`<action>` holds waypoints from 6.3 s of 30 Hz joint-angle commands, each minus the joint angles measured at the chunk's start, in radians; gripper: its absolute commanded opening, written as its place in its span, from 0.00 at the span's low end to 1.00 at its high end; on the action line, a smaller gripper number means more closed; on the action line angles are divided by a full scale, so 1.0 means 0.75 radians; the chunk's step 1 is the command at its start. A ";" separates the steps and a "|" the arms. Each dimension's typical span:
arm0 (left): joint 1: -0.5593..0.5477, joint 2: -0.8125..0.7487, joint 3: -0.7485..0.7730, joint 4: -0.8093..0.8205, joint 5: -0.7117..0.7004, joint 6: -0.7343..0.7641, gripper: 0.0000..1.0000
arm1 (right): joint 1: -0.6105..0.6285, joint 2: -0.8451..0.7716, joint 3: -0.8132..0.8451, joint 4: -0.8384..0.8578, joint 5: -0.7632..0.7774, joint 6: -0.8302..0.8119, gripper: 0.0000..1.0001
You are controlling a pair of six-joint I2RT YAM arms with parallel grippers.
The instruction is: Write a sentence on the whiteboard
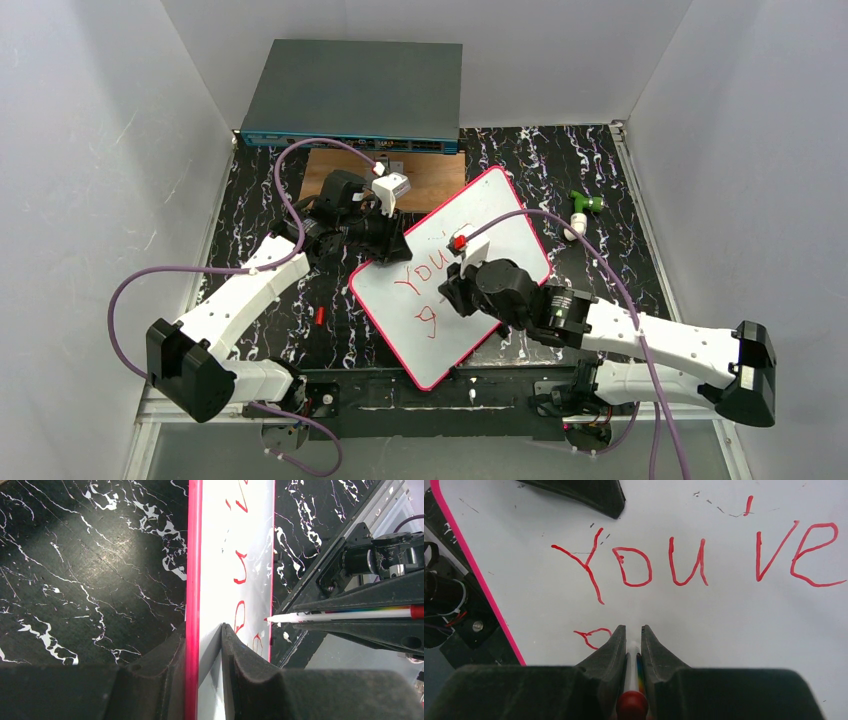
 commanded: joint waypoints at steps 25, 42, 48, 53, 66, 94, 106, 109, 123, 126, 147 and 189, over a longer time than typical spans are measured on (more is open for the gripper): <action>0.002 0.010 0.014 -0.074 -0.225 0.143 0.00 | -0.028 0.045 -0.065 0.064 -0.053 0.101 0.01; 0.002 0.005 0.010 -0.079 -0.222 0.132 0.00 | -0.027 0.039 -0.053 -0.048 0.123 0.110 0.01; 0.002 0.006 0.009 -0.074 -0.222 0.132 0.00 | -0.030 0.048 -0.009 -0.059 0.188 0.083 0.01; 0.002 0.009 0.007 -0.071 -0.219 0.128 0.00 | -0.030 0.045 0.019 -0.018 0.200 0.051 0.01; 0.002 0.011 0.009 -0.067 -0.222 0.133 0.00 | -0.030 0.089 0.065 0.071 0.075 0.023 0.01; 0.002 0.007 0.012 -0.071 -0.228 0.142 0.00 | -0.028 -0.056 0.021 0.028 0.044 0.157 0.01; 0.002 0.021 0.016 -0.055 -0.202 0.145 0.00 | -0.044 -0.163 -0.094 0.049 0.222 0.213 0.01; 0.002 0.020 0.019 -0.060 -0.202 0.185 0.00 | -0.088 -0.179 -0.111 0.039 0.228 0.248 0.01; 0.002 0.003 0.008 -0.087 -0.213 0.200 0.00 | -0.156 -0.227 -0.212 0.136 0.088 0.274 0.01; 0.002 -0.003 0.006 -0.093 -0.214 0.198 0.00 | -0.157 -0.205 -0.207 0.151 0.059 0.260 0.01; 0.002 -0.016 0.002 -0.100 -0.213 0.200 0.00 | -0.205 -0.120 -0.175 0.145 0.126 0.220 0.01; 0.002 -0.007 0.010 -0.088 -0.223 0.197 0.00 | -0.296 -0.075 -0.124 0.307 -0.073 0.116 0.01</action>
